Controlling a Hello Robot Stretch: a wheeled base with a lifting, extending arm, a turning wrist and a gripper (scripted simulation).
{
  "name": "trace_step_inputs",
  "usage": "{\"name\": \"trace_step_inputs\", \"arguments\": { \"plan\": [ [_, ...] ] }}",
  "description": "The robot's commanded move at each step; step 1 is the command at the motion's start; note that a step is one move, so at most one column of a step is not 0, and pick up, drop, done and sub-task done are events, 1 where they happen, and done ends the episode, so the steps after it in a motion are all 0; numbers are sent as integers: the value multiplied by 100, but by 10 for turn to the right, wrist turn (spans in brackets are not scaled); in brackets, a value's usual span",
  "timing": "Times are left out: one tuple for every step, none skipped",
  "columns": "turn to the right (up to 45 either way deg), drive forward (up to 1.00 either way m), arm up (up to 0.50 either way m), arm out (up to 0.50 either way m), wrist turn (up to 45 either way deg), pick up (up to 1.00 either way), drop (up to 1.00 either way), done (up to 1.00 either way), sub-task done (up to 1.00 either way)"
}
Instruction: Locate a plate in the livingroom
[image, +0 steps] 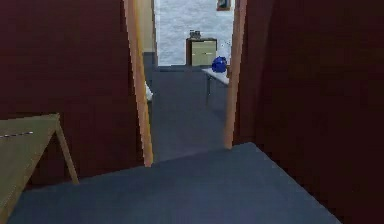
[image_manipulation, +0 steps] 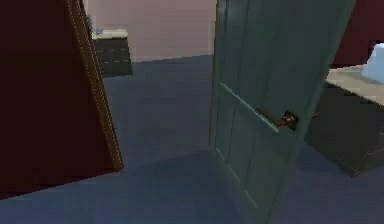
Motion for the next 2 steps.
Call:
{"name": "trace_step_inputs", "arguments": {
  "plan": [
    [0,100,0,0,0,0,0,0,0],
    [0,85,0,0,0,0,0,0,0]
  ]
}}
